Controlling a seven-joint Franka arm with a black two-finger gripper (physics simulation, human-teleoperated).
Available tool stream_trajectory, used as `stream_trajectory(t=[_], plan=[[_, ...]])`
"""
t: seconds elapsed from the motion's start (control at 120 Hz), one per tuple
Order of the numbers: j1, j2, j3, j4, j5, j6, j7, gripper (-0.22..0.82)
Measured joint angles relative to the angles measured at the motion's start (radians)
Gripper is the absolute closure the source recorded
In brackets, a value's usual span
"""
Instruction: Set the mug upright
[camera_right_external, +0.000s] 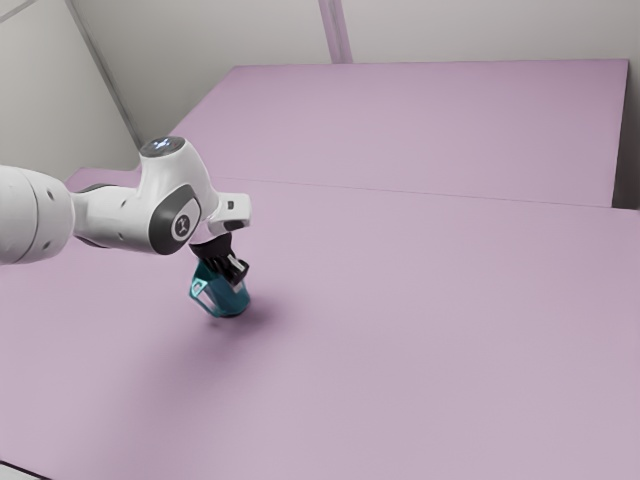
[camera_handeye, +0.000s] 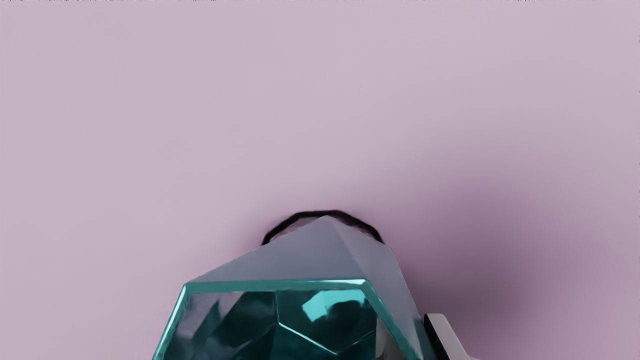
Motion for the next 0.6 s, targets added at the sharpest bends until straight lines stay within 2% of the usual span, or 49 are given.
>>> stream_trajectory(t=[0.6], plan=[[-0.001, -0.010, 0.000, 0.000, -0.005, 0.005, 0.002, 0.31]])
